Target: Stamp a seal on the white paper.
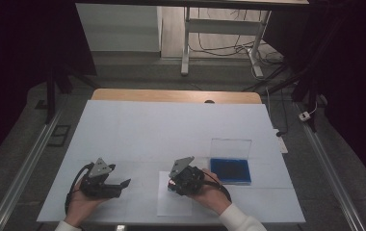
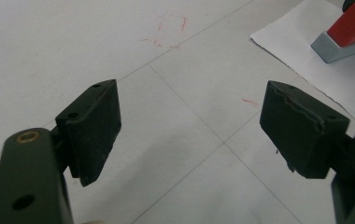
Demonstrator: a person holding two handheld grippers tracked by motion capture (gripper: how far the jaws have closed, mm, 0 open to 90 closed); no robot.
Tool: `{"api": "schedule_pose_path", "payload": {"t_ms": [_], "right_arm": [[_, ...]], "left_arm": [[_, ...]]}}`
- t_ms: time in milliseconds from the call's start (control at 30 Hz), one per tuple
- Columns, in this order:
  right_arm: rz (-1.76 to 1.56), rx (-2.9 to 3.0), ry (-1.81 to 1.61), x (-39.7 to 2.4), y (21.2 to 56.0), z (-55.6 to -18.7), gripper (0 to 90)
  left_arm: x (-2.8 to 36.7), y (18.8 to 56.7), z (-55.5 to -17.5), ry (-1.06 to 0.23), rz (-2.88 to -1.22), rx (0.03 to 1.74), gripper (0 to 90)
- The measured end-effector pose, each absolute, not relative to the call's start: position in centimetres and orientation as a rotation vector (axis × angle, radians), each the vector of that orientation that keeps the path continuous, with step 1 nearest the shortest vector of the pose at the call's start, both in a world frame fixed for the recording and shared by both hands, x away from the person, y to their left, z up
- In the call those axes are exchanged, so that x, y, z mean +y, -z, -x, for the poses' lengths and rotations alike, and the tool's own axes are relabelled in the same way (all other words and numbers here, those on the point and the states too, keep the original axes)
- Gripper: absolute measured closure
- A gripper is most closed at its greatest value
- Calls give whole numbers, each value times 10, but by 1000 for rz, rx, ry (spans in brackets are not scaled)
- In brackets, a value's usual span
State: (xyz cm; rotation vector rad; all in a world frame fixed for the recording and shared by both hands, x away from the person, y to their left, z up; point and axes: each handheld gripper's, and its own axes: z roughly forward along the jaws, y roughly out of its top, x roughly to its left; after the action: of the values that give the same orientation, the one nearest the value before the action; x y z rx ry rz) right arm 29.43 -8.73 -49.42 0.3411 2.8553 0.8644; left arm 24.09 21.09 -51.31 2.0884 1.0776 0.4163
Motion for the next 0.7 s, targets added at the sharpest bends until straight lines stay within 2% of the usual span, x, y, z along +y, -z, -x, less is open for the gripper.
{"api": "schedule_pose_path", "payload": {"t_ms": [700], "right_arm": [[-341,2849,-880,-88,496,-294,710]], "left_arm": [[210,515,-242,-419,-2095,1083,210]]}}
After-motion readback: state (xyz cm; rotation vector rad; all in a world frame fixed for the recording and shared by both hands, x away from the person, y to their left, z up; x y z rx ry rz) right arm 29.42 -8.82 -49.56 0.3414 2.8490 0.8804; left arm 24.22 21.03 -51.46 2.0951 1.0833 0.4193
